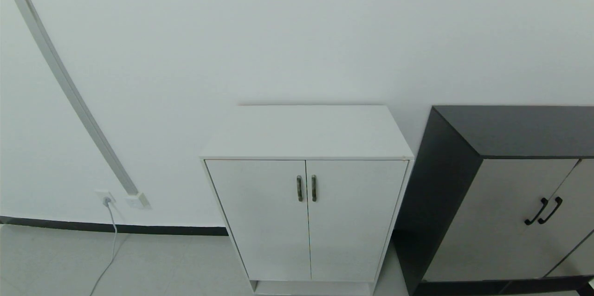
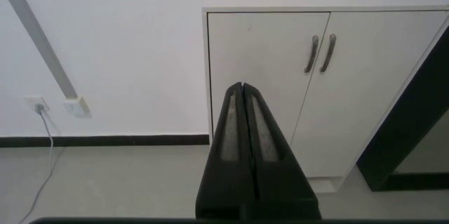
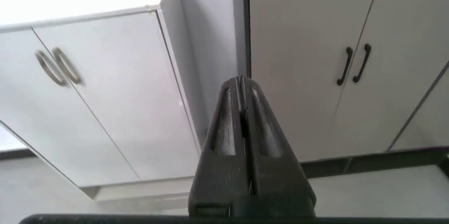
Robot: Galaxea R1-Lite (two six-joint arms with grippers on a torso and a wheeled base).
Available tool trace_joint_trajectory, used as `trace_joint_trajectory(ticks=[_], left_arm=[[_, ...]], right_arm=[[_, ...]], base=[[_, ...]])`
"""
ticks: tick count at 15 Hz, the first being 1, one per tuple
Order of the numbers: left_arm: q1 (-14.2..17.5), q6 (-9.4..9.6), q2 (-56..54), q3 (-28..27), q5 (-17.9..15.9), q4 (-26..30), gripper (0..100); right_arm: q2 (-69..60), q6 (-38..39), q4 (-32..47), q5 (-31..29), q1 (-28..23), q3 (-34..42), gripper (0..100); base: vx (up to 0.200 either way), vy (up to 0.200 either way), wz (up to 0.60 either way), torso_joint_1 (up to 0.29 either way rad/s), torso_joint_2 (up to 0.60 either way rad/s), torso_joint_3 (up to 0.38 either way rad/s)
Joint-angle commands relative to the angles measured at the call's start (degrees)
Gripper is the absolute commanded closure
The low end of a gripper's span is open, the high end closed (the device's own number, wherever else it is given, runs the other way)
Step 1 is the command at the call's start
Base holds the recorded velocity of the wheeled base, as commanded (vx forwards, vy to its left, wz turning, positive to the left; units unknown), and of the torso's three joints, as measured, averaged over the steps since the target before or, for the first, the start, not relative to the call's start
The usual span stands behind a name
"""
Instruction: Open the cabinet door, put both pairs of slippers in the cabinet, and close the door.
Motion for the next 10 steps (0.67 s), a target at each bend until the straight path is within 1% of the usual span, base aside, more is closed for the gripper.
trace_joint_trajectory(ticks=[1,10], left_arm=[[0.0,0.01,0.1,0.0,0.0,0.0,100],[0.0,0.01,0.1,0.0,0.0,0.0,100]], right_arm=[[-0.2,0.0,0.0,0.0,0.0,0.0,100],[-0.2,-0.3,0.1,0.2,0.0,0.0,100]], base=[[0.0,0.0,0.0,0.0,0.0,0.0],[0.0,0.0,0.0,0.0,0.0,0.0]])
